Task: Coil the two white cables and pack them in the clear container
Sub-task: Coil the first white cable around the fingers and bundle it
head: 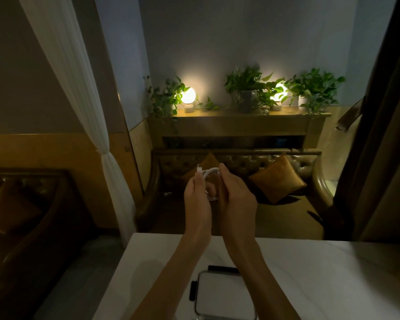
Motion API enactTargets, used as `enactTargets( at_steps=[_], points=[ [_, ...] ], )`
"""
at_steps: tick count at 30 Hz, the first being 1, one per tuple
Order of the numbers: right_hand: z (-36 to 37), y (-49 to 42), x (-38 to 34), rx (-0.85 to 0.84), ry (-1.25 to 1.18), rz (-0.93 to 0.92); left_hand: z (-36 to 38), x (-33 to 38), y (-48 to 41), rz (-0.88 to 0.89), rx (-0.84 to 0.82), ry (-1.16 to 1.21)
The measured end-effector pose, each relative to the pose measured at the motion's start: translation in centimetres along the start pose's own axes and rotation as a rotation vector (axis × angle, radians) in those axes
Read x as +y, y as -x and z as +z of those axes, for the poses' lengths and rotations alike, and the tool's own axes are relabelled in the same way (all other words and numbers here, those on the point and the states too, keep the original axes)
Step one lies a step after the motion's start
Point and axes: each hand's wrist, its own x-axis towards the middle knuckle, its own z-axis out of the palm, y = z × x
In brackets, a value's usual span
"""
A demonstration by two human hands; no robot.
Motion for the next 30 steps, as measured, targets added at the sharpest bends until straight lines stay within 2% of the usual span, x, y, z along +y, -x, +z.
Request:
enactTargets(
  at_steps=[3, 5, 7, 9, 11, 15, 19, 21, 23, 27, 30],
  points=[
    [-0.4, 0.2, -0.6, -0.087, -0.061, 0.033, -0.4, 0.5, 0.0, 0.021, 0.013, 0.04],
    [-0.5, 0.2, -1.2, -0.049, -0.083, 0.072, -0.3, 0.7, 0.2, 0.036, -0.007, 0.074],
    [-0.8, 0.1, -1.8, 0.1, -0.11, 0.09, -0.1, 0.9, 0.5, 0.031, -0.028, 0.145],
    [-0.9, 0.0, -2.3, 0.23, -0.28, 0.171, 0.3, 1.2, 0.7, 0.003, -0.024, 0.236],
    [-1.2, 0.2, -2.7, 0.289, -0.503, 0.294, 0.7, 1.8, 0.7, -0.005, -0.012, 0.346],
    [-1.5, 0.7, -2.8, 0.437, -0.603, 0.361, 1.2, 2.9, 0.6, 0.029, 0.038, 0.451],
    [-2.4, -0.1, -2.2, 0.487, -0.667, 0.364, 1.2, 2.9, 0.9, 0.16, -0.014, 0.228],
    [-2.7, -0.5, -1.5, 0.417, -0.62, 0.349, 1.2, 2.6, 1.2, 0.186, -0.071, 0.123],
    [-2.6, -0.8, -0.5, 0.28, -0.565, 0.394, 1.1, 2.0, 1.3, 0.196, -0.135, 0.072],
    [-3.0, -1.1, 1.3, -0.234, -0.693, 0.54, 0.8, 0.7, 1.3, 0.204, -0.201, -0.08],
    [-4.4, -1.4, 2.1, -0.501, -0.849, 0.575, 0.4, 0.4, 1.0, 0.163, -0.154, -0.147]
  ],
)
